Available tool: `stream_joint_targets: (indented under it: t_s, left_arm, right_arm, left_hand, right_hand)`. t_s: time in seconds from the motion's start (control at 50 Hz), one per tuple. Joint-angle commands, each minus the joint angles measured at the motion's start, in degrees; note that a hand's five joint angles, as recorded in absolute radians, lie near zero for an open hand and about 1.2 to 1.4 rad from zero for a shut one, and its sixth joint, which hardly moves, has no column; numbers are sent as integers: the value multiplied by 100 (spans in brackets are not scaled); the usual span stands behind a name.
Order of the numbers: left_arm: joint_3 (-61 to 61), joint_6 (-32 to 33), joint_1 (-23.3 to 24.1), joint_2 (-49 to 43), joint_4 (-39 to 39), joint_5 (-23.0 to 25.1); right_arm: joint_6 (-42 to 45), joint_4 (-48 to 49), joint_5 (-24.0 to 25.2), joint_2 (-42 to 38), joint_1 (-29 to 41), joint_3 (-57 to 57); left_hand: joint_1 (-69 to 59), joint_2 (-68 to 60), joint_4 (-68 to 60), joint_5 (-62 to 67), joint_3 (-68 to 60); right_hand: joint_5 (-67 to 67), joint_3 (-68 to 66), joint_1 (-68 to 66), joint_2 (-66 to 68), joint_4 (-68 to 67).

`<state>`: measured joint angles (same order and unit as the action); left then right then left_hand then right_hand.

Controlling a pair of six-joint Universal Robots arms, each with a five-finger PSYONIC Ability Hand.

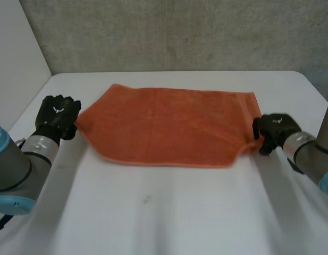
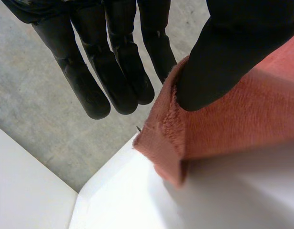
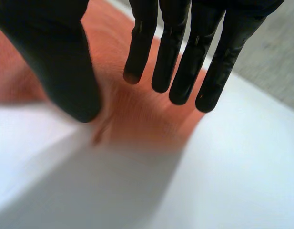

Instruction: Fold the laundry

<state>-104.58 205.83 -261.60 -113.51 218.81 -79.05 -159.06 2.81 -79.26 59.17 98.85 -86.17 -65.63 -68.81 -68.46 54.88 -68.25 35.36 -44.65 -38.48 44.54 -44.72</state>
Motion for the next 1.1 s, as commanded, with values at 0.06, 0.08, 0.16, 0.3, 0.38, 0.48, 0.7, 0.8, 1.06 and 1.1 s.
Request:
stream_joint_targets:
  t_s: [0.06, 0.08, 0.16, 0.3, 0.38, 0.48, 0.7, 0.8, 1.06, 1.1]
  left_arm:
    - [-27, -34, -40, 207, -58, -22]
    - [-36, -34, -49, 224, -58, -22]
    - [-80, -43, -49, 251, -58, -31]
    - [-89, -52, -58, 251, -58, -31]
    - [-97, -52, -75, 251, -58, -49]
    - [-124, 18, -84, 260, -215, -49]
    - [-229, 53, -374, 1436, -2094, -13]
    - [-343, 395, -488, 2096, -3255, 22]
    - [-546, 1979, -954, 2651, -4716, 390]
    - [-554, 1970, -963, 2528, -4690, 470]
  right_arm:
    - [-11, 167, 7, 164, -24, -585]
    - [-11, 176, 16, 208, -24, -637]
    - [7, 273, 113, 288, -24, -805]
    - [121, 896, 288, 358, -24, -1139]
    - [332, 1108, 271, 341, -33, -1174]
    - [587, 1047, 139, 358, -33, -1104]
    - [1218, -417, -37, 1402, -428, -1086]
    - [1991, -1964, -19, 1965, -612, -1060]
    - [3374, -2999, 148, 2468, -1052, -1376]
    - [3321, -2778, 148, 2415, -1026, -1429]
  left_hand:
    - [-1437, -1119, -1154, 1512, -1175]
    - [-1437, -1119, -1154, 1512, -1175]
    - [-1437, -1119, -1154, 1512, -1175]
    - [-1437, -1119, -1154, 1512, -1175]
    - [-1437, -1119, -1154, 1512, -1175]
    - [-1437, -1119, -1154, 1512, -1175]
    - [-1437, -1119, -1154, 1512, -1175]
    - [-1437, -1119, -1154, 1512, -1175]
    - [-1437, -1119, -1154, 1512, -1175]
    - [-1437, -1119, -1154, 1512, -1175]
  right_hand:
    - [-769, 698, 81, -687, 705]
    - [-769, 698, 81, -687, 705]
    - [-752, 681, 64, -670, 688]
    - [1177, -1248, -1865, 1259, -1241]
    - [3464, -3535, -4152, 3546, -3528]
    - [3464, -3535, -4152, 3546, -3528]
    - [3464, -3535, -4152, 3546, -3528]
    - [3464, -3535, -4152, 3546, -3528]
    - [3464, -3535, -4152, 3546, -3528]
    - [3464, -3535, -4152, 3546, -3528]
